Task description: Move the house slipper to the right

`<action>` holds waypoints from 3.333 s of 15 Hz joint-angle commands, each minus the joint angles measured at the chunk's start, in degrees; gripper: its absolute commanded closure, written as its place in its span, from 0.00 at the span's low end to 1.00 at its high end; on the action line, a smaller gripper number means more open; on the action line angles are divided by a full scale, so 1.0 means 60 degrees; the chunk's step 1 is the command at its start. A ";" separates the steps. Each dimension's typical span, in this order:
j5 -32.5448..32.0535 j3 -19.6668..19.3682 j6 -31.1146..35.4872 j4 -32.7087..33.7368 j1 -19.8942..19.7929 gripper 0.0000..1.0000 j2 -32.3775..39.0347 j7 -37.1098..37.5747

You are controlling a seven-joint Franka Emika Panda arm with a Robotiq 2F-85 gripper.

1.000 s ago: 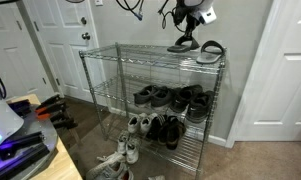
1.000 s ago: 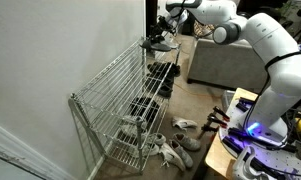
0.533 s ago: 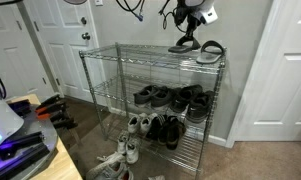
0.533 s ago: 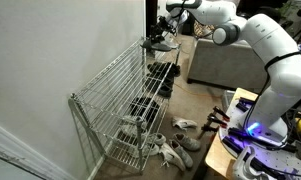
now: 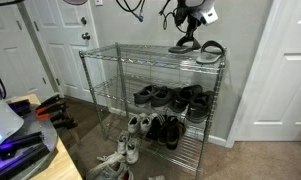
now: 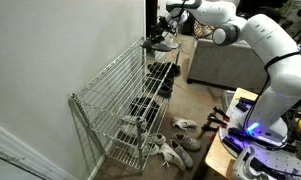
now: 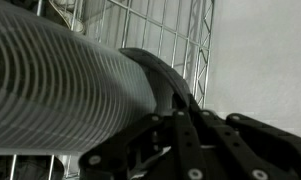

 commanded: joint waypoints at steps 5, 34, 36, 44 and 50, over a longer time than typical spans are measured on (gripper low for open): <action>0.0000 0.0000 0.0000 0.0001 0.0000 0.96 0.0002 0.0000; 0.0114 0.0030 0.0405 -0.0210 -0.0363 0.32 -0.0080 -0.0080; 0.0143 0.0054 0.0378 -0.0292 -0.0405 0.19 -0.0143 -0.0149; 0.0104 0.0010 -0.0405 -0.0936 -0.0852 0.00 -0.0942 -0.0377; -0.0066 -0.0275 -0.1139 -0.1774 -0.1277 0.00 -0.1946 -0.0518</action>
